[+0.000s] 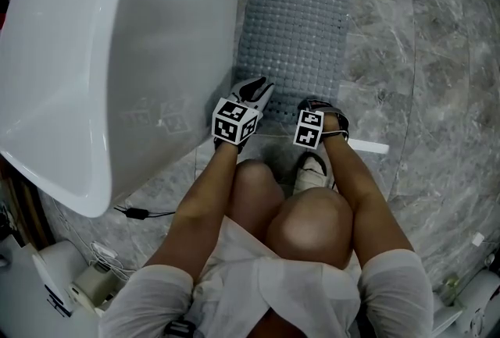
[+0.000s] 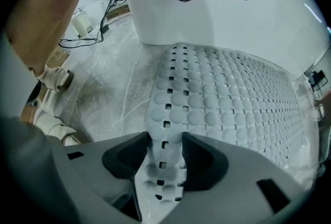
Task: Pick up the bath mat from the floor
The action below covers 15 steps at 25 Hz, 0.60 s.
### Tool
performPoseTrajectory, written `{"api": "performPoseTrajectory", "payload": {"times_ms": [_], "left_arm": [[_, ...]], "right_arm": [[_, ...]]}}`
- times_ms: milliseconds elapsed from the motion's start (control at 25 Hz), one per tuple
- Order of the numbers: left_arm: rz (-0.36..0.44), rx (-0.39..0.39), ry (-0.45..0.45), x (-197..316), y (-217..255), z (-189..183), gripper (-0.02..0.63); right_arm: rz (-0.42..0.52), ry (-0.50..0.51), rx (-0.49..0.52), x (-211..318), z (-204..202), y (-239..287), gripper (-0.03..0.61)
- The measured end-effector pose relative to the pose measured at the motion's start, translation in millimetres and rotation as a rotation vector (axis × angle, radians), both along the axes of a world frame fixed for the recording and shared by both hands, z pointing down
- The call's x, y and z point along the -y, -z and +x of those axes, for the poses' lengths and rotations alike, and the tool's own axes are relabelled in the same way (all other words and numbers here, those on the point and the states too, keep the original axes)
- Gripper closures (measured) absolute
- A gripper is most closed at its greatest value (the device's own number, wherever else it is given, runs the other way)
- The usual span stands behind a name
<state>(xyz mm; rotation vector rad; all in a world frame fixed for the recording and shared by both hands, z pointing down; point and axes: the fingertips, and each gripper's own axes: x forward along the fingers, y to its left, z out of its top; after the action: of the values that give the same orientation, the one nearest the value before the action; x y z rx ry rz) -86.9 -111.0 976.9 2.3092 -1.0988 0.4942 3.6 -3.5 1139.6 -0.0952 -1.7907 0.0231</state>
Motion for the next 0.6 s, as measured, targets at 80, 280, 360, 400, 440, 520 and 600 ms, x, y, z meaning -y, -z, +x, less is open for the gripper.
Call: {"api": "performPoseTrajectory", "payload": {"times_ms": [80,280,360,400,440,520,600], "left_arm": [[-0.002,0.005,-0.007,-0.9,0.2,0.0,0.517],[-0.017,0.029,-0.036,-4.2,-4.0,-0.7,0.509],[-0.028,0.046,-0.057,-5.1,-8.4,-0.1,0.502],[-0.035,0.054,-0.068,-5.3,-10.9,-0.1,0.502],[-0.044,0.062,-0.080,-5.7,-13.8,-0.2,0.498],[-0.065,0.085,-0.114,-8.5,-20.8,-0.3,0.488],[-0.091,0.112,-0.173,-14.1,-29.5,2.5,0.467]], "right_arm": [[0.001,-0.007,-0.002,2.8,-0.8,1.1,0.381],[0.005,-0.020,-0.017,10.8,-1.7,4.4,0.444],[-0.006,-0.028,-0.013,14.0,-1.6,7.7,0.462],[-0.013,-0.035,-0.010,15.5,-1.4,9.3,0.468],[-0.021,-0.044,-0.007,16.3,-1.1,10.7,0.472],[-0.041,-0.059,-0.009,16.3,0.4,11.8,0.474],[-0.067,-0.071,-0.021,16.3,3.5,12.0,0.476]]}}
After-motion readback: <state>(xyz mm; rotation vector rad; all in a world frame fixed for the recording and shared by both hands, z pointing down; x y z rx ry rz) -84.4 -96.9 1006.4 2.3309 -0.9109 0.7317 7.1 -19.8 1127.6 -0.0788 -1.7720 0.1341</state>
